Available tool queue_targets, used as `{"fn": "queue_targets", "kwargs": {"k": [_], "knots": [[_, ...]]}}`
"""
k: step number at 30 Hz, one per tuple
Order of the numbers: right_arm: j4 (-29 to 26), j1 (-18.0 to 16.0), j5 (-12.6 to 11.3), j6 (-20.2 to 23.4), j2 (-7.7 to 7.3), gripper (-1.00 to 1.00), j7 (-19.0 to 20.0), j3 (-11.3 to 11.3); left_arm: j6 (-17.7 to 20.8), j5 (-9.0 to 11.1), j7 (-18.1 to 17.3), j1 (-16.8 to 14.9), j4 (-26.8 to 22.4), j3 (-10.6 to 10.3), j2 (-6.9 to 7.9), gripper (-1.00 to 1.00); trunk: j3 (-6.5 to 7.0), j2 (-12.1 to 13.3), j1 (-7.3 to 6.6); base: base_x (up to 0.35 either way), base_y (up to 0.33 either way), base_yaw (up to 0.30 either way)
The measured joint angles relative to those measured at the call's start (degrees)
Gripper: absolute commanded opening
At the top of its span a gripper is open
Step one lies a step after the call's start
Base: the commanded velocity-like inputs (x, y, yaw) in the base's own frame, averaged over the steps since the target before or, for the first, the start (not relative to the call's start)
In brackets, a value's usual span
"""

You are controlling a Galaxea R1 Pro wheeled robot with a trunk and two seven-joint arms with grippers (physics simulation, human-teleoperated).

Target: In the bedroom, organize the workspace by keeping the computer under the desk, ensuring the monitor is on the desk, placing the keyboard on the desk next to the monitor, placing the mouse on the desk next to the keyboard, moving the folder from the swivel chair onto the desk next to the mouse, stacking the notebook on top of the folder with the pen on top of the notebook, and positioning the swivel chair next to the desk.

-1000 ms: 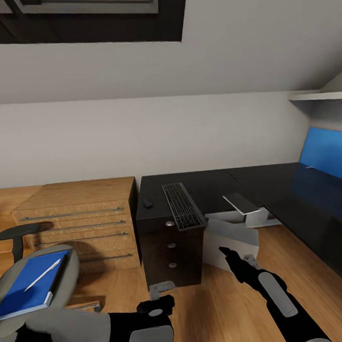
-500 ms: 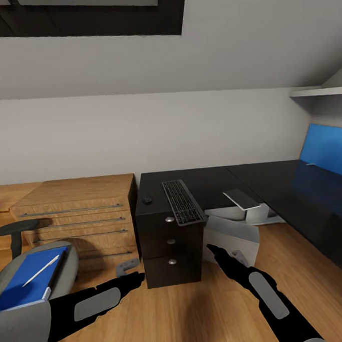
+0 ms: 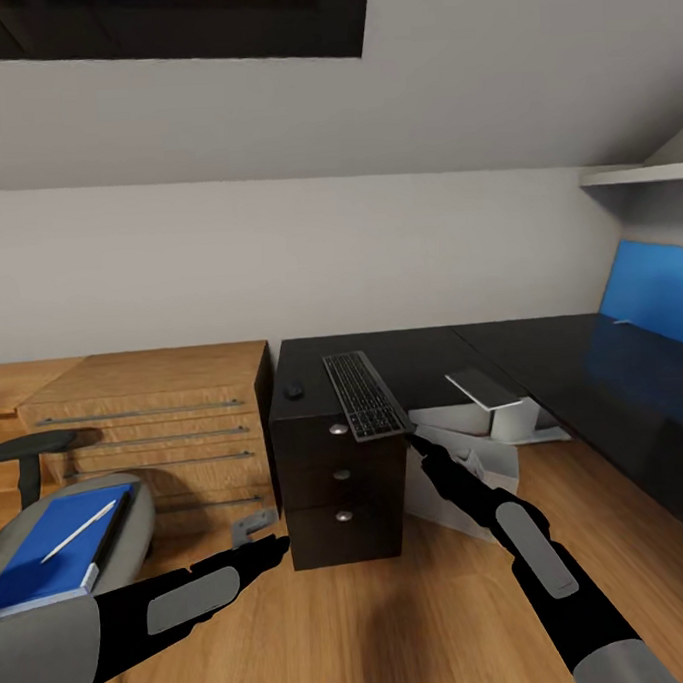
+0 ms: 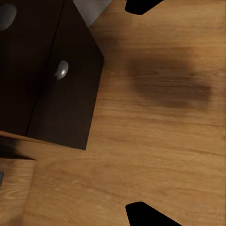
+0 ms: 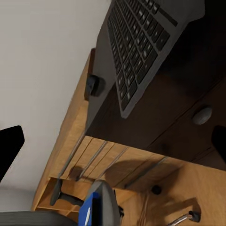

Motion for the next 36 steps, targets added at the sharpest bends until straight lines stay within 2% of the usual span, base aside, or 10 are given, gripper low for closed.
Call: {"fn": "queue_targets", "kwargs": {"k": [5,9,12,13,18,21,25,36], "knots": [[-0.3,0.0,-0.4,0.0,0.05,1.0,5.9,0.2,-0.1,-0.2,-0.2,0.0,-0.1,-1.3,-0.25,1.0,-0.01,0.0,0.01,0.0,0.0,0.0],[-0.1,0.0,-0.4,0.0,0.12,1.0,7.2,0.3,-0.2,-0.4,-0.3,0.0,-0.2,-3.6,-0.51,1.0,-0.01,0.0,0.01,0.0,0.0,0.0],[0.1,0.0,-0.5,0.0,0.11,1.0,7.6,0.3,-0.2,-0.5,-0.2,0.0,-0.2,-5.3,-1.47,1.0,-0.01,0.0,0.01,0.0,0.0,0.0],[0.2,0.0,-1.4,0.4,-0.02,1.0,7.7,0.2,-0.2,-0.4,-0.3,0.0,-0.2,-5.8,-2.03,1.0,-0.01,0.0,0.01,0.0,0.0,0.0],[1.9,0.0,-7.6,3.1,-0.1,1.0,7.7,-0.1,-0.2,-0.5,-0.4,0.0,-0.2,-6.4,-2.32,1.0,-0.01,0.0,0.01,0.0,0.0,0.0],[4.3,0.0,-15.4,6.3,-0.22,1.0,7.4,-0.4,-0.2,-0.5,-0.4,0.0,-0.2,-6.5,-2.38,1.0,-0.01,0.0,0.01,0.0,0.0,0.0],[4.8,0.0,-17.4,6.8,-0.87,1.0,7.0,-1.3,-0.3,-0.5,-0.1,0.0,-2.3,-6.4,-2.32,1.0,-0.01,0.0,0.01,0.0,0.0,0.0],[4.6,0.0,-17.7,6.6,-1.0,1.0,7.3,-1.5,-0.4,-0.6,0.5,0.0,-4.2,-6.4,-2.33,1.0,-1.8,-4.0,2.2,0.0,0.0,0.0]]}}
